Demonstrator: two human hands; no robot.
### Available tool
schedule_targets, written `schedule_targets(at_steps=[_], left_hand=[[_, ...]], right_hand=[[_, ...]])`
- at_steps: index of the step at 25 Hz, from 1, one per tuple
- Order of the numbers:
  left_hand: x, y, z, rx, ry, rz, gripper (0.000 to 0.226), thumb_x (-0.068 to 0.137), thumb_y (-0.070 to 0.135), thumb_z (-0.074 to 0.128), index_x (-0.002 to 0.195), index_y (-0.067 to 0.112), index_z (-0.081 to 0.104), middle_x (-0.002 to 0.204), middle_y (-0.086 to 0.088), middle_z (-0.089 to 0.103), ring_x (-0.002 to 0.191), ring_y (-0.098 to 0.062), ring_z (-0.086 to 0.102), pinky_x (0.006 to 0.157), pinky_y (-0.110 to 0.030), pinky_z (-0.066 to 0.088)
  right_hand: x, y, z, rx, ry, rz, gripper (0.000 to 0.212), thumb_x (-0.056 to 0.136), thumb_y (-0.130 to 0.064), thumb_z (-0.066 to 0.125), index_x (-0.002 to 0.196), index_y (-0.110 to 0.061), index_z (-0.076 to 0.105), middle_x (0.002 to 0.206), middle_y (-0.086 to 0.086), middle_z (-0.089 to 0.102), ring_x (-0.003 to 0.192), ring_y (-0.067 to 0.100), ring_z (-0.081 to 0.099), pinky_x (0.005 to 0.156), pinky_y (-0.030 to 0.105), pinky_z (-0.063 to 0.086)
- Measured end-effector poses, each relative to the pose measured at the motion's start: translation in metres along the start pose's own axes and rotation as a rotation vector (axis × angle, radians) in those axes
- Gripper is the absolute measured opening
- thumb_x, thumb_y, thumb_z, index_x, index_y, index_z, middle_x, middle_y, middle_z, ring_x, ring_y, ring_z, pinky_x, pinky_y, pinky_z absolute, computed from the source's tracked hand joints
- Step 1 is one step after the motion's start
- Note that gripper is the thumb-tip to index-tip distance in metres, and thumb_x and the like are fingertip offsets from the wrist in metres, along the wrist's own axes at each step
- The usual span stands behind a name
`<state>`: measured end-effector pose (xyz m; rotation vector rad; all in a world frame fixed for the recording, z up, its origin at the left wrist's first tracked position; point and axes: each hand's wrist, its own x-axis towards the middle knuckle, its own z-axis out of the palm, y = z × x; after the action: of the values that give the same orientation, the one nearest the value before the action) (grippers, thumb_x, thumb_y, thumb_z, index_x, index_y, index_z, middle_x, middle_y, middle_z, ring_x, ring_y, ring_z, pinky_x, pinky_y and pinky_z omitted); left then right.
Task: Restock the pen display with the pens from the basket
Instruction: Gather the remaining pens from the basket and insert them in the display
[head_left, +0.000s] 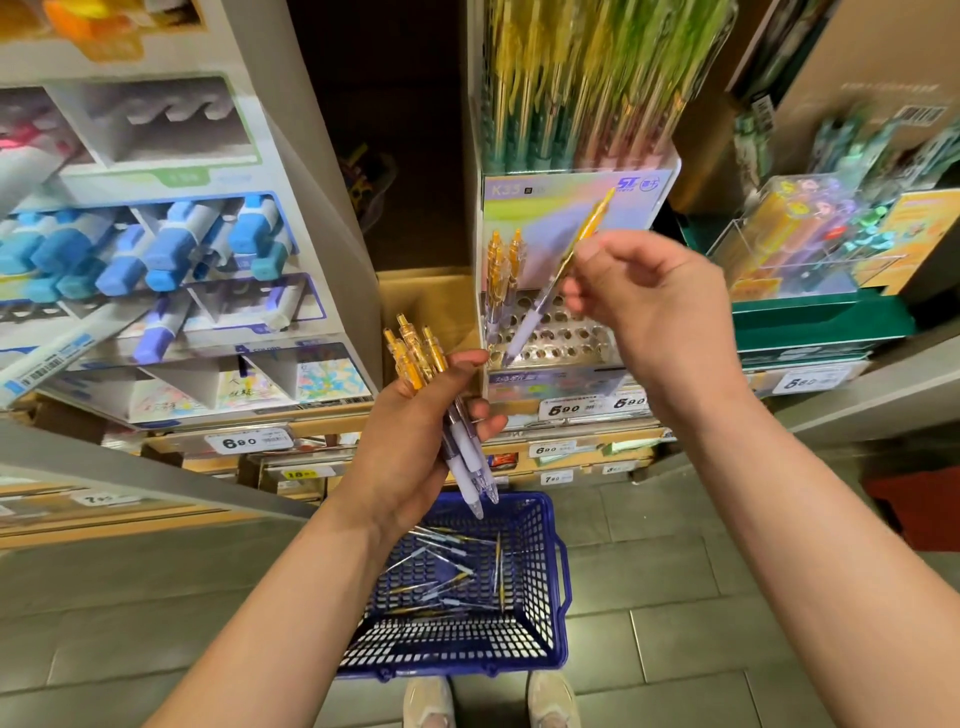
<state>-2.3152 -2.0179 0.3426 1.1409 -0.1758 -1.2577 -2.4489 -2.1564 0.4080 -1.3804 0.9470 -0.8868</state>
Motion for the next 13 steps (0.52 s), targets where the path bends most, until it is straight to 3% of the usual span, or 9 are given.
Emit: schedule_targets(at_steps=[4,8,13], left_hand=[[-0.002,-0.003,-0.001,0.017,-0.02,-0.008,0.022,0.096,0.017,0.066,0.115,0.006,0.071,0.082,-0.003,0.072,0.068,-0.015,0.067,0.067,-0.027,0.059],[-0.004,-0.004,0.0,0.041,-0.042,-0.004,0.036,0.091,0.025,0.07,0.121,0.007,0.067,0.079,-0.002,0.071,0.068,-0.015,0.067,0.066,-0.026,0.058],[-0.006,-0.003,0.002,0.046,-0.061,0.014,0.048,0.088,0.03,0.067,0.128,0.003,0.062,0.08,-0.002,0.075,0.068,-0.013,0.069,0.067,-0.025,0.058]], right_hand=[[0.012,0.002,0.001,-0.223,0.129,-0.137,0.008,0.093,-0.016,0.07,0.091,-0.023,0.071,0.081,-0.001,0.075,0.077,0.013,0.074,0.083,0.041,0.061],[0.015,0.013,0.01,-0.336,0.138,-0.232,0.008,0.091,-0.022,0.073,0.098,-0.019,0.075,0.084,-0.006,0.076,0.078,0.009,0.074,0.08,0.037,0.061],[0.015,0.026,0.019,-0.533,0.071,-0.35,0.009,0.091,-0.023,0.074,0.098,-0.018,0.077,0.082,-0.009,0.076,0.076,-0.003,0.07,0.073,0.012,0.056]])
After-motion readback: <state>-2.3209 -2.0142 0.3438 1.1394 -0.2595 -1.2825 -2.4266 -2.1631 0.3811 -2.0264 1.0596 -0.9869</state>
